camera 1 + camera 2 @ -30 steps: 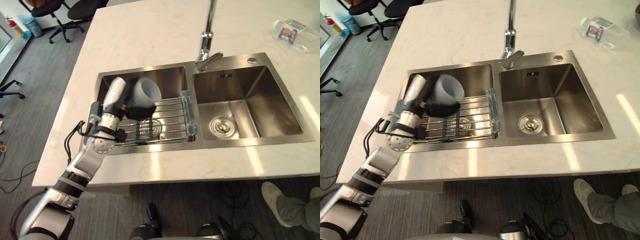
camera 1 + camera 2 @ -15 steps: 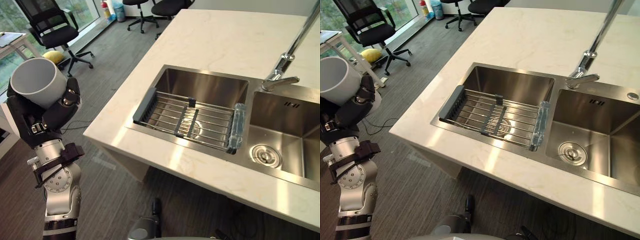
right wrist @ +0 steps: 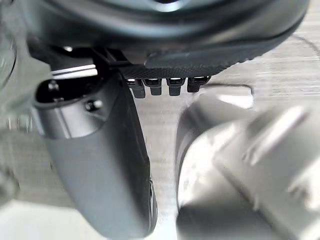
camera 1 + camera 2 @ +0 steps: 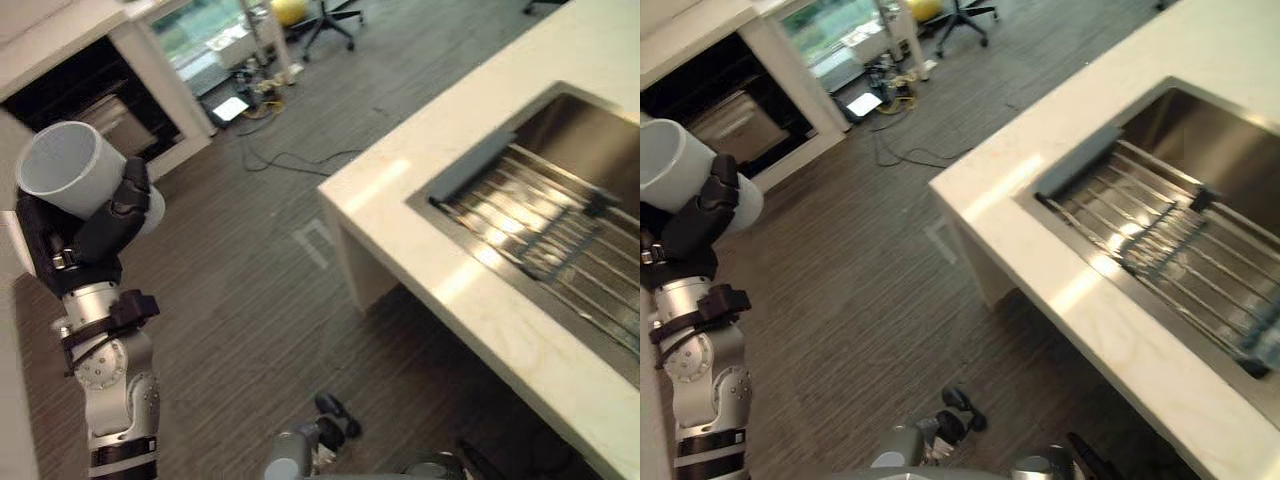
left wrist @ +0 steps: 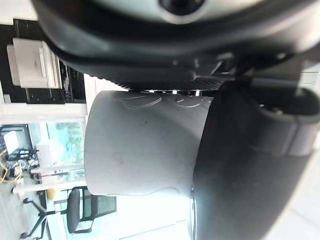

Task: Walk over to the sink, pick up the cup, carry it to the dishwasher, place the cup inside the dishwasher, then close the dishwasher door

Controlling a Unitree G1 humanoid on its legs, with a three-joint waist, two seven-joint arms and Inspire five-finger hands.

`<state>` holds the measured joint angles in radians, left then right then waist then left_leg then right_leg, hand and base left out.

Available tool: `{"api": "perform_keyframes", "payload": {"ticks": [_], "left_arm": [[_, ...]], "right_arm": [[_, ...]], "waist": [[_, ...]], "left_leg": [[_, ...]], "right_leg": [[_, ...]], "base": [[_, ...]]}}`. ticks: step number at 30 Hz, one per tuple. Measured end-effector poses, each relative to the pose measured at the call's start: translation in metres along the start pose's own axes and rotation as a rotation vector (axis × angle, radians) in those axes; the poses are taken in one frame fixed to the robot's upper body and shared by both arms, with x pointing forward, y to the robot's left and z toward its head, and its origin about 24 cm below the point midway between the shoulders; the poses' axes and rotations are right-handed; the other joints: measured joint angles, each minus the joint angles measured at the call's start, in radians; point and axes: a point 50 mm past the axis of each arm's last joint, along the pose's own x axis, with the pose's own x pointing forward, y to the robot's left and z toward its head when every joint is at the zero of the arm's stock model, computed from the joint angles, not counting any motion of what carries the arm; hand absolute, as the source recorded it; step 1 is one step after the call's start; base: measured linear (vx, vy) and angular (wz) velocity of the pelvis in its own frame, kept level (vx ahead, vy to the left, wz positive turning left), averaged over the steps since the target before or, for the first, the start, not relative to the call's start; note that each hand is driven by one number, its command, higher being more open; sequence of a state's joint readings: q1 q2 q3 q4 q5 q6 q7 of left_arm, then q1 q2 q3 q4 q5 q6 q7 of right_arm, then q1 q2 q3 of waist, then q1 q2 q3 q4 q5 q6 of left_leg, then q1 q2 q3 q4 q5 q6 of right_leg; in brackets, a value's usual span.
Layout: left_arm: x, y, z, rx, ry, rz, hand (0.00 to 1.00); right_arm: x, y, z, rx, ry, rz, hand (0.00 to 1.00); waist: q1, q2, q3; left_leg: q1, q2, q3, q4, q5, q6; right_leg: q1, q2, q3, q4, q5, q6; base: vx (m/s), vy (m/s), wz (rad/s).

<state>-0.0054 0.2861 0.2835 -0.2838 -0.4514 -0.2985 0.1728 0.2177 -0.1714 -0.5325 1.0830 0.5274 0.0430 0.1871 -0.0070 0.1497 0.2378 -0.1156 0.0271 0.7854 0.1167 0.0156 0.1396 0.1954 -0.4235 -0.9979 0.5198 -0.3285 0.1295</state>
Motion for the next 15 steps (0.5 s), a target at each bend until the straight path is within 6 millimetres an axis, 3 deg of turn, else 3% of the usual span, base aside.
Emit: {"api": "perform_keyframes", "payload": {"ticks": [2,3,4,7,8,9,10,11,13,15], "left_arm": [[-0.004,-0.011,0.005,-0.012,-0.003,-0.07,0.0],[-0.005,-0.022,0.006,-0.027,-0.006,-0.143,0.0],[-0.005,-0.03,0.006,-0.037,-0.008,-0.204,0.0],[-0.007,-0.033,0.001,-0.045,0.001,-0.233,0.0],[-0.007,-0.03,-0.003,-0.04,0.014,-0.224,0.0],[-0.005,-0.027,-0.004,-0.027,0.02,-0.217,0.0],[-0.002,-0.024,-0.002,-0.022,0.013,-0.207,0.0],[-0.005,-0.022,-0.01,-0.048,0.044,-0.169,0.0],[-0.004,-0.02,-0.016,-0.055,0.077,-0.155,0.0],[-0.004,-0.02,-0.018,-0.06,0.099,-0.151,0.0]], "right_arm": [[-0.002,-0.004,-0.002,0.007,0.003,-0.029,1.0],[-0.004,-0.008,-0.01,0.051,0.03,-0.044,1.0],[-0.008,-0.012,-0.017,0.13,0.033,-0.059,1.0],[-0.01,-0.01,-0.032,0.146,0.072,-0.052,1.0],[-0.01,-0.008,-0.039,0.132,0.095,-0.049,1.0],[-0.011,-0.005,-0.048,0.11,0.123,-0.041,1.0],[-0.012,-0.005,-0.05,0.066,0.123,-0.028,1.0],[-0.012,-0.007,-0.046,0.008,0.119,-0.027,1.0],[-0.011,-0.005,-0.041,-0.074,0.109,-0.011,1.0],[-0.008,0.001,-0.034,-0.113,0.103,0.011,1.0]], "waist": [[-0.003,-0.001,0.002],[-0.02,-0.001,0.002],[-0.044,0.004,-0.01],[-0.058,-0.014,-0.019],[-0.064,-0.017,-0.022],[-0.063,-0.055,-0.033],[-0.063,-0.078,-0.038],[-0.055,-0.082,-0.05],[-0.036,-0.086,-0.054],[-0.028,-0.099,-0.062]], "left_leg": [[-0.015,-0.039,-0.07,0.009,-0.014,0.015],[-0.018,-0.064,-0.162,0.016,-0.022,0.025],[-0.021,-0.088,-0.27,0.015,-0.025,0.027],[-0.017,-0.168,-0.496,-0.027,-0.011,0.006],[-0.004,-0.193,-0.559,-0.059,-0.013,-0.009],[-0.023,-0.231,-0.608,0.007,-0.016,0.0],[-0.038,-0.254,-0.719,0.096,-0.052,0.04],[-0.029,-0.268,-0.78,0.097,-0.046,0.02],[-0.012,-0.267,-0.861,0.098,-0.039,0.014],[-0.005,-0.267,-0.921,0.095,-0.035,0.005]], "right_leg": [[-0.002,-0.01,0.083,0.05,0.013,-0.045],[-0.028,-0.006,0.225,0.134,0.041,-0.14],[-0.066,0.033,0.408,0.202,0.032,-0.187],[-0.156,0.192,0.753,0.195,-0.05,-0.168],[-0.195,0.227,0.832,0.191,-0.038,-0.156],[-0.241,0.215,0.886,0.187,0.006,-0.15],[-0.258,0.234,0.935,0.277,0.002,-0.118],[-0.26,0.253,0.972,0.327,-0.009,-0.108],[-0.276,0.284,0.969,0.364,-0.019,-0.107],[-0.296,0.283,0.955,0.361,-0.019,-0.106]], "base": [[0.03,0.128,1.31],[0.09,0.125,2.19],[0.09,0.052,2.47],[0.08,-0.009,2.43],[0.17,-0.042,2.53],[0.27,-0.1,2.48],[0.29,-0.128,2.39],[0.29,-0.162,1.92],[0.2,-0.146,1.29],[0.12,-0.181,1.0]]}}
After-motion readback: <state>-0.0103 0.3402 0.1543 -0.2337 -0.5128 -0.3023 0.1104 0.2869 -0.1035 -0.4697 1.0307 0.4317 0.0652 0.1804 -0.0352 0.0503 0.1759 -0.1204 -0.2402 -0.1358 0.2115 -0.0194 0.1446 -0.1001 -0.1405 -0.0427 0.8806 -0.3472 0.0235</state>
